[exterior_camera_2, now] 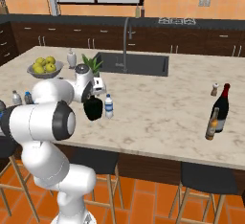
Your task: Move the plastic bottles in the middle to the plastics group, and the glass bottles in the middle to the glass group.
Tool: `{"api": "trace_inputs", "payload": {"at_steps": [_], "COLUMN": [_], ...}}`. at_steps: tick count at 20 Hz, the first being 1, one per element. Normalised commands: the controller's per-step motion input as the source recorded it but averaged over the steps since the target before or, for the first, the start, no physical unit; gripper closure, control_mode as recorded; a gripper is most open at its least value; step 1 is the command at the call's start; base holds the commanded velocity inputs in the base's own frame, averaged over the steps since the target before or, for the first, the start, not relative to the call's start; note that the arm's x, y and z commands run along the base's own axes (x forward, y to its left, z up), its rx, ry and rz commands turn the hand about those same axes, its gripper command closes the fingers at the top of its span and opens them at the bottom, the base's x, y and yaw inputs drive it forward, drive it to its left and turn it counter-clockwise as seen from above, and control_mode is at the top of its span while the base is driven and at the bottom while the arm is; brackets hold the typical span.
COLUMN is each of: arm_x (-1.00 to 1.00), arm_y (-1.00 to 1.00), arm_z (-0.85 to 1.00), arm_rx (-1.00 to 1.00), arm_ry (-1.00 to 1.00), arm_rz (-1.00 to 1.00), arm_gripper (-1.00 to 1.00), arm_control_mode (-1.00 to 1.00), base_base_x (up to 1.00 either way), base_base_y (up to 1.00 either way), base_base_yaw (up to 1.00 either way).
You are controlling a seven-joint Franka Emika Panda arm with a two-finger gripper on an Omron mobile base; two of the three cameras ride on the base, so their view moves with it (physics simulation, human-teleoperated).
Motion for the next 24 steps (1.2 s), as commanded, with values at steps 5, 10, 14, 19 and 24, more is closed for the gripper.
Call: {"api": "trace_inputs", "payload": {"at_steps": [5, 10, 14, 19, 24], "arm_x": [0.10, 0.13, 0.16, 0.12, 0.11], "arm_y": [0.00, 0.00, 0.00, 0.00, 0.01], "arm_z": [-0.08, -0.06, -0.01, -0.03, -0.23], "arm_rx": [0.00, 0.00, 0.00, 0.00, 0.00], "arm_ry": [0.00, 0.00, 0.00, 0.00, 0.00], "arm_rz": [0.00, 0.00, 0.00, 0.00, 0.00], "arm_gripper": [-1.00, -1.00, -1.00, -1.00, -1.00], "arm_control_mode": [-1.00, -1.00, -1.00, -1.00, -1.00], "base_base_x": [0.00, 0.00, 0.00, 0.00, 0.00], "base_base_y": [0.00, 0.00, 0.00, 0.00, 0.00], "base_base_yaw": [0.00, 0.00, 0.00, 0.00, 0.00]}}
